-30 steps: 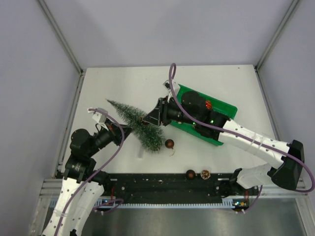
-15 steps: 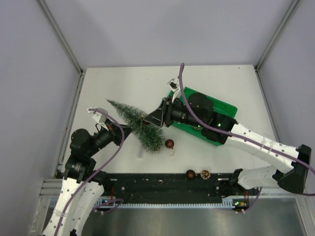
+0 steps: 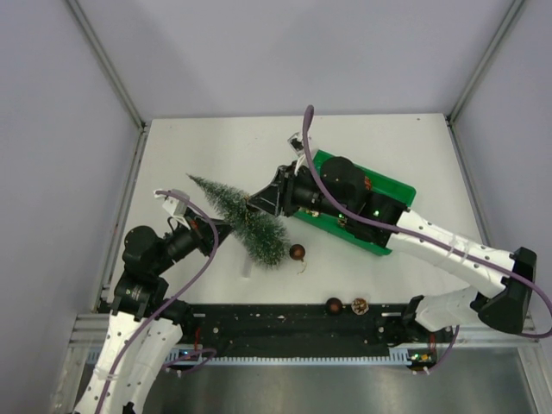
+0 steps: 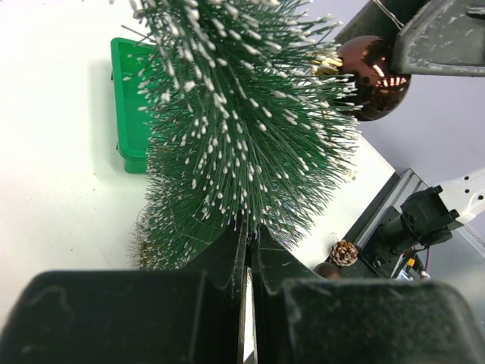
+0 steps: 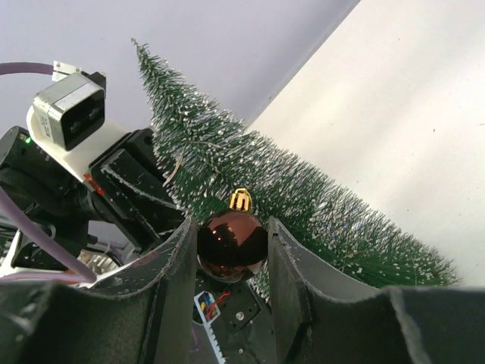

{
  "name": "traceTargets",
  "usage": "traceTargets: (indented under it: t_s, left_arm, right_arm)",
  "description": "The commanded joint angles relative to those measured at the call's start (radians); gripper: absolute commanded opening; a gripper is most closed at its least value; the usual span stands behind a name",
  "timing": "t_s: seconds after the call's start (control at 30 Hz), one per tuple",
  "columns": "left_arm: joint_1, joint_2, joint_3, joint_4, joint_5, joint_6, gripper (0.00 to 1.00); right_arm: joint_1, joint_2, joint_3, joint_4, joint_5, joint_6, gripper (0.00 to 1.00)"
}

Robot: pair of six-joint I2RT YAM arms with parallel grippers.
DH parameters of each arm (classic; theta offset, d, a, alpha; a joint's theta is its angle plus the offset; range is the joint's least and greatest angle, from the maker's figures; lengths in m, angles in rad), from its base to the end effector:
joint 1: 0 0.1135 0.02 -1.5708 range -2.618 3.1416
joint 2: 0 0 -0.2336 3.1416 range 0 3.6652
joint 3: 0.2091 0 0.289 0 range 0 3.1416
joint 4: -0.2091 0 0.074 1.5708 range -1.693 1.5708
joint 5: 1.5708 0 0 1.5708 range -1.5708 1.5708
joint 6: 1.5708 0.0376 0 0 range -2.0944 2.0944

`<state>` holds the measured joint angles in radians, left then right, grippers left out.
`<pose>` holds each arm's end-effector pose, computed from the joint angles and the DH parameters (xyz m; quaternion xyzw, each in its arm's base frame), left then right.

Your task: Decorate the small christmas tree

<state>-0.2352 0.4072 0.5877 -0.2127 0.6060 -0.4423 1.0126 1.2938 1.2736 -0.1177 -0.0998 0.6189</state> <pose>0.1678 -0.0622 0.3124 0.1356 0.7035 -0.4228 0.5550 0.1824 0.2991 0.3771 -0.1794 0.7323 0.5034 0.4221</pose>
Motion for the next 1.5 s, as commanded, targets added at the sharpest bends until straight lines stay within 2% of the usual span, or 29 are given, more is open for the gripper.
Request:
traceTargets:
  t_s: [0.0, 0.27, 0.63, 1.13, 1.47]
  left_arm:
    - [0.007, -0.021, 0.026, 0.038, 0.02, 0.011, 0.0]
    - [0.008, -0.025, 0.027, 0.035, 0.032, 0.02, 0.0]
    - [0.01, -0.03, 0.023, 0.036, 0.026, 0.011, 0.0]
    - [0.016, -0.025, 0.023, 0.044, 0.029, 0.001, 0.0]
    - [0.016, -0.019, 0.023, 0.05, 0.031, -0.007, 0.0]
  right_arm:
    - [0.0, 0.025, 0.072, 0.02, -0.006, -0.028, 0.17]
    - [-0.032, 0.036, 0.087, 0.016, -0.066, -0.018, 0.17]
    - [-0.109, -0.056, -0.083, 0.041, -0.115, 0.031, 0.17]
    - [-0.111, -0.108, -0.158, 0.19, -0.189, 0.062, 0.17]
    - [-0.083, -0.048, -0.126, 0.205, -0.215, 0.058, 0.17]
